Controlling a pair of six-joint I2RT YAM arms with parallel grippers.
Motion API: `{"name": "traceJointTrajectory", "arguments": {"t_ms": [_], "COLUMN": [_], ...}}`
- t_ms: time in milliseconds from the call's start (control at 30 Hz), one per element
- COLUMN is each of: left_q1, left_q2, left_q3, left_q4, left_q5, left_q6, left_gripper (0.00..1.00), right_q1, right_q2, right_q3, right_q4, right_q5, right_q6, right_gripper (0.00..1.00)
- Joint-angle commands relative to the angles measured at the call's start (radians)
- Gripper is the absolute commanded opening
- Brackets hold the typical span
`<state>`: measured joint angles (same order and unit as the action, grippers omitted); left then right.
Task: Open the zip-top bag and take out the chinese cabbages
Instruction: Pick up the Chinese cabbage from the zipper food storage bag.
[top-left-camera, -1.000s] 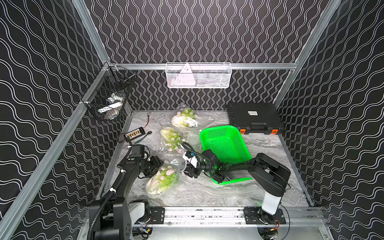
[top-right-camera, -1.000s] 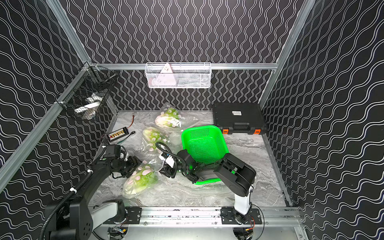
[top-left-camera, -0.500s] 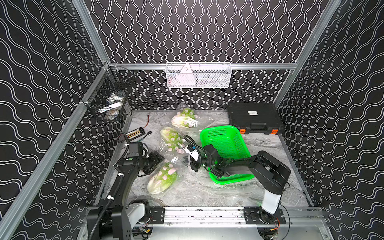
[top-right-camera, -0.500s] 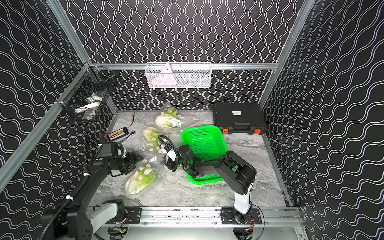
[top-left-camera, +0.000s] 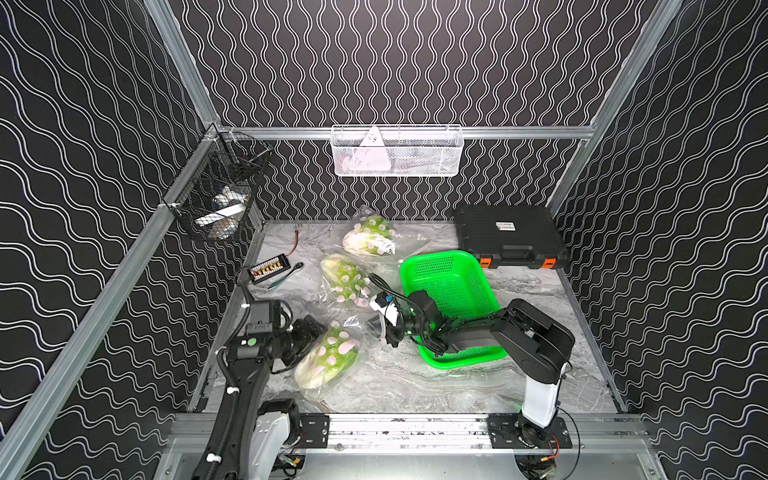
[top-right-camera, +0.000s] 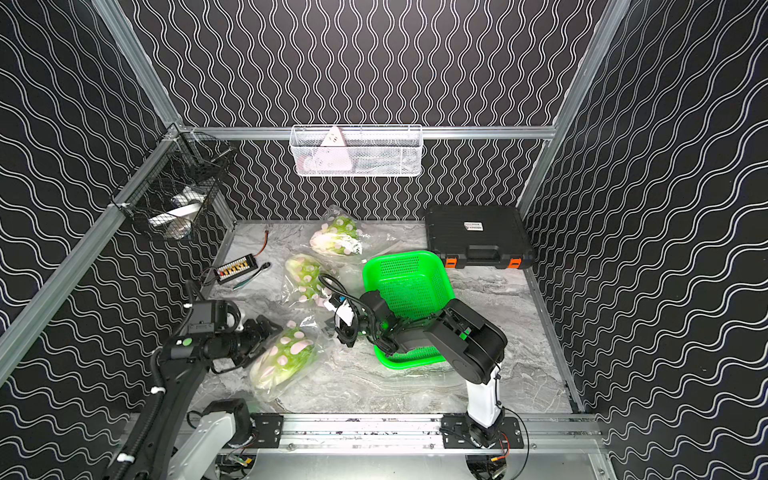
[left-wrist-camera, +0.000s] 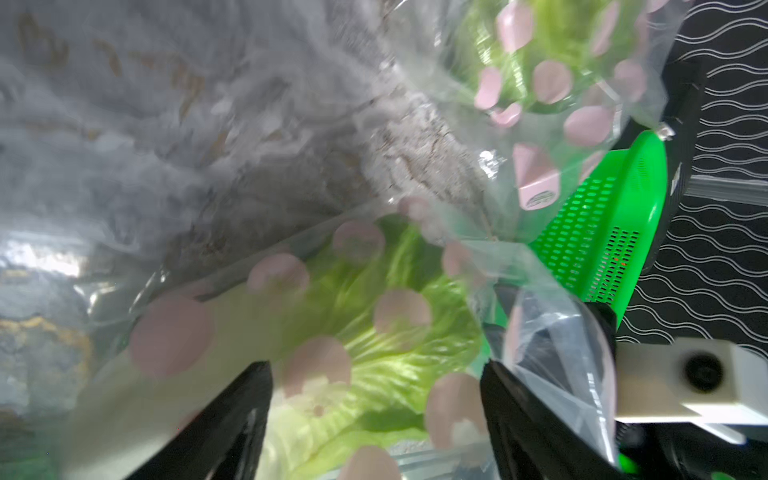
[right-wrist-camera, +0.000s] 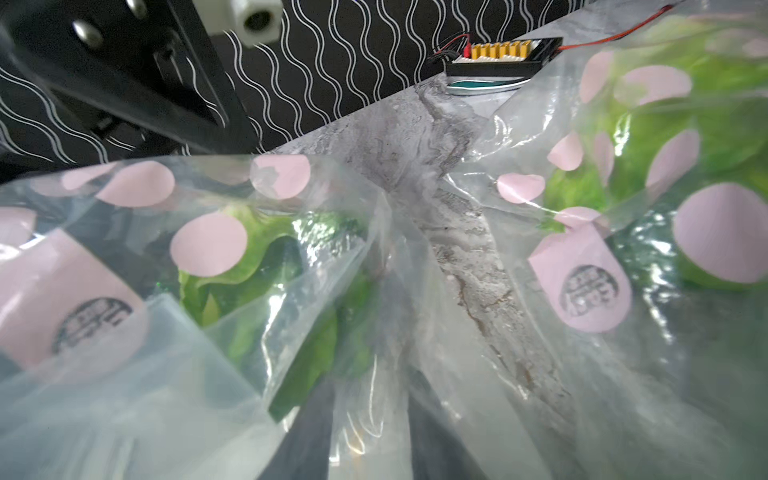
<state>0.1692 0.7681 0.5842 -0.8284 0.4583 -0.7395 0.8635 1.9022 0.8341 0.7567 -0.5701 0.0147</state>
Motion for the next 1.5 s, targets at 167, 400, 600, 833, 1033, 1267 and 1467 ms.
{"name": "traceJointTrajectory", "arguments": {"t_ms": [167, 400, 600, 833, 1033, 1267, 1467], "left_q1": [0.001, 0.002, 0.001, 0.001, 0.000, -0.004, -0.015], "left_q2": [0.016, 0.018, 0.020, 0.038, 0.033, 0.022, 0.018], "left_q3": [-0.017, -0.024, -0.038, -0.051, -0.067, -0.066, -0.066], "left_q4": [0.022, 0.047, 0.074, 0.114, 0.138, 0.131, 0.126], "left_q5": [0.011, 0.008, 0.012, 0.017, 0.022, 0.014, 0.007], "left_q6": [-0.052, -0.060, -0.077, -0.088, -0.105, -0.105, -0.107], "left_gripper": [0.81, 0.79, 0.78, 0.76, 0.73, 0.73, 0.72], "right_q1": [0.017, 0.015, 0.016, 0.017, 0.025, 0.061, 0.098], "right_q2": [0.016, 0.055, 0.045, -0.020, -0.054, -0.009, 0.015], "right_q3": [0.002, 0.066, 0.070, 0.046, 0.046, 0.087, 0.089], "right_q4": [0.061, 0.038, 0.003, -0.060, -0.163, -0.264, -0.236], "right_q5": [0.058, 0.075, -0.030, -0.197, -0.315, -0.300, -0.289], "right_q6": [-0.013, -0.044, -0.023, 0.001, -0.018, -0.061, -0.044], "right_gripper": [0.37, 0.38, 0.37, 0.37, 0.58, 0.65, 0.69]}}
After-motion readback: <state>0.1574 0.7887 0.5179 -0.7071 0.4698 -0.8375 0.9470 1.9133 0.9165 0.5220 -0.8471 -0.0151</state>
